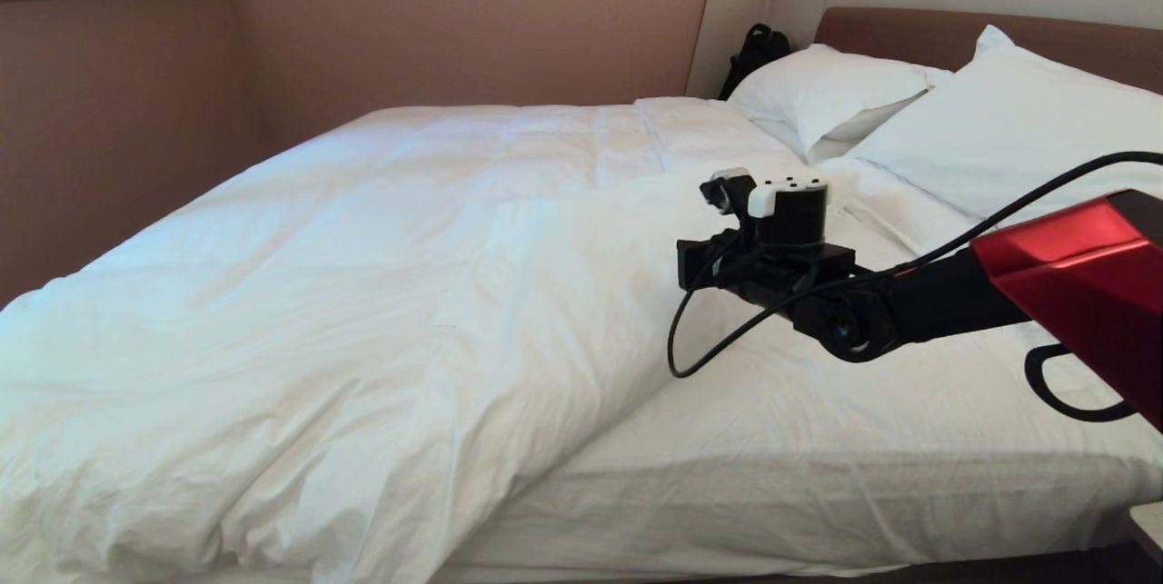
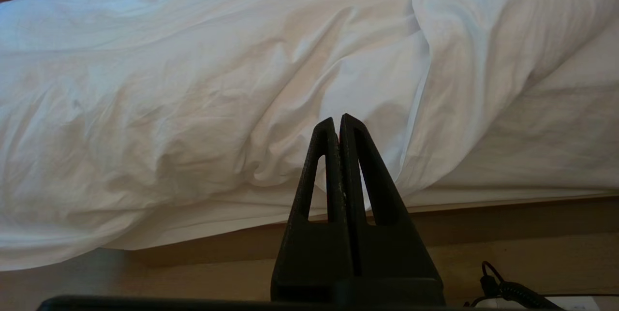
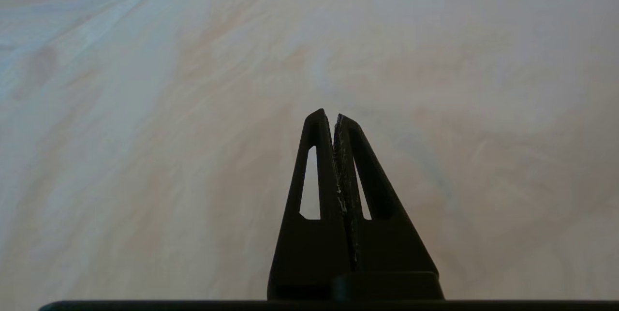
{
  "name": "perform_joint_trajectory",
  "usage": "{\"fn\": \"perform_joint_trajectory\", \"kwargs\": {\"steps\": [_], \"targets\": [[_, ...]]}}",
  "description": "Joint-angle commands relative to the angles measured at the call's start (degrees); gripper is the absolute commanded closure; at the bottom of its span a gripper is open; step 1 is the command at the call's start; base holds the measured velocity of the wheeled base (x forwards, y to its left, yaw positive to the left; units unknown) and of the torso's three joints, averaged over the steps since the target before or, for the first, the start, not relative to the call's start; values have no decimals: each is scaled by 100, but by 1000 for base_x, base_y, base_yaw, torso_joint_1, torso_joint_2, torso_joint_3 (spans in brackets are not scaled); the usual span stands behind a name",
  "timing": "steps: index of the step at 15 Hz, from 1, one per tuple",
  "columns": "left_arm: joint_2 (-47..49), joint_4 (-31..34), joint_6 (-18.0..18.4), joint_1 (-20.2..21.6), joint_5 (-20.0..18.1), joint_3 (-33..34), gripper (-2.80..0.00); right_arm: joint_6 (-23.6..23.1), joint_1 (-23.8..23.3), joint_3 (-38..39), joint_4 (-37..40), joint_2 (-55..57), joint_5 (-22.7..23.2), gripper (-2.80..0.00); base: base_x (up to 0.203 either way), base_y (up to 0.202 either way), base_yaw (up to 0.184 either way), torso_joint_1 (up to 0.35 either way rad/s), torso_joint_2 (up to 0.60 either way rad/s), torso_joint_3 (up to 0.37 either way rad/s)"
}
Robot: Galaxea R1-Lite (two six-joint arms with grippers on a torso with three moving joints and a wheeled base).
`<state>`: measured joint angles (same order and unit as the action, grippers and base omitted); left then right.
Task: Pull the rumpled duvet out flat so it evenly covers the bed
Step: Hold the folded corner of the quilt
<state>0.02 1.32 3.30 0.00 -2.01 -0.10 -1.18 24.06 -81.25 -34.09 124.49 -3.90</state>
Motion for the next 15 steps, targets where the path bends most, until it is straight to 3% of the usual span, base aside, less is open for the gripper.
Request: {"fn": "perform_joint_trajectory", "kwargs": {"steps": [1,12,13,14,15], "targets": [[-2,0,4,0,-1,1,0,-118,11,-106,-71,243,-34,0,0,0,0,0,0,0],[-2,0,4,0,-1,1,0,-172,125,-260,-63,550,-296,0,0,0,0,0,0,0],[-2,0,4,0,-1,1,0,-181,125,-260,-63,550,-331,-251,0,0,0,0,0,0],[-2,9,4,0,-1,1,0,-181,125,-287,-63,550,-331,-280,0,0,0,0,0,0],[-2,0,4,0,-1,1,0,-172,125,-295,-63,549,-331,-280,0,0,0,0,0,0]]}}
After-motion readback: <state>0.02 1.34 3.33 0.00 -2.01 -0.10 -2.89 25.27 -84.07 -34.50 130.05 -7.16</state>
